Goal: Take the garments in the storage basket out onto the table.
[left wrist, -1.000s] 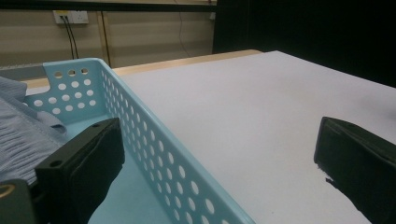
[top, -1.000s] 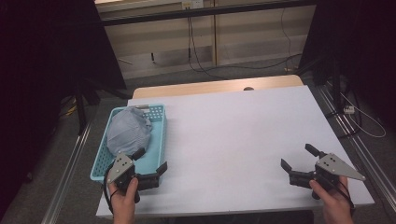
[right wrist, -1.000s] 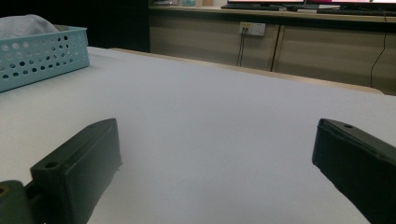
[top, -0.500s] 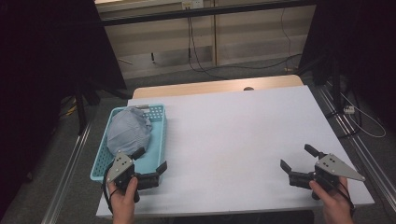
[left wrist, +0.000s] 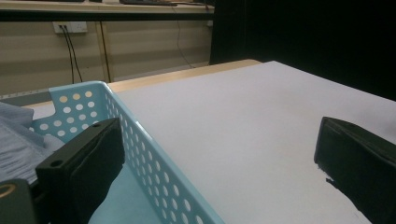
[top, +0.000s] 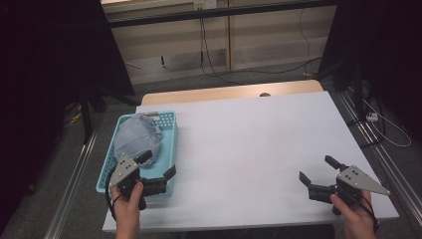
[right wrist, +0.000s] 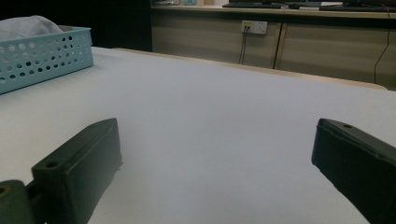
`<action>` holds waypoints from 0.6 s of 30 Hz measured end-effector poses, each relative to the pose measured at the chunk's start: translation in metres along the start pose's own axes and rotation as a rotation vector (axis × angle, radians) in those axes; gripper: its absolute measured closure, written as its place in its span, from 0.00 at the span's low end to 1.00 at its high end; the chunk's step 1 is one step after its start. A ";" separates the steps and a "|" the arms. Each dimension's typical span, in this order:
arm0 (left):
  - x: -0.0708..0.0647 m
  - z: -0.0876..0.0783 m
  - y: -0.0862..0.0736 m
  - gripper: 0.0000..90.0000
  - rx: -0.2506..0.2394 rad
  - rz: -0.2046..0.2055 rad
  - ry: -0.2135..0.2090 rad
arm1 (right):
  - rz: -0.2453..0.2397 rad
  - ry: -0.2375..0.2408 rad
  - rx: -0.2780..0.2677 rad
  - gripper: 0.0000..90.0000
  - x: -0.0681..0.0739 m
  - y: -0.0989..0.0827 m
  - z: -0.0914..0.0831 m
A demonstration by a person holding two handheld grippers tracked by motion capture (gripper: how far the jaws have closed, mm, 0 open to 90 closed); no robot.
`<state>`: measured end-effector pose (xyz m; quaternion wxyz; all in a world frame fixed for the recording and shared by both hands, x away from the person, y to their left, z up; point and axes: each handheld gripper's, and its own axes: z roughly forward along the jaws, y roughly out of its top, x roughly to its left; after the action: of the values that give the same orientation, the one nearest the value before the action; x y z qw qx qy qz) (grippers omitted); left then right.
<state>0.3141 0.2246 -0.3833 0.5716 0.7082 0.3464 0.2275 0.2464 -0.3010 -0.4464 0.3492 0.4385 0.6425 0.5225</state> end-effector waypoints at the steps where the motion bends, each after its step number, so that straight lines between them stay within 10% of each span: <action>1: 0.001 0.000 0.001 0.02 0.008 -0.002 0.001 | -0.001 0.000 -0.002 0.01 0.000 0.000 0.000; 18: 0.011 0.006 0.036 0.02 0.023 0.014 -0.012 | -0.001 0.000 -0.017 0.01 -0.001 0.001 -0.001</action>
<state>0.3339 0.2245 -0.3506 0.5638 0.7185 0.3405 0.2234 0.2464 -0.3020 -0.4448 0.3530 0.4352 0.6382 0.5279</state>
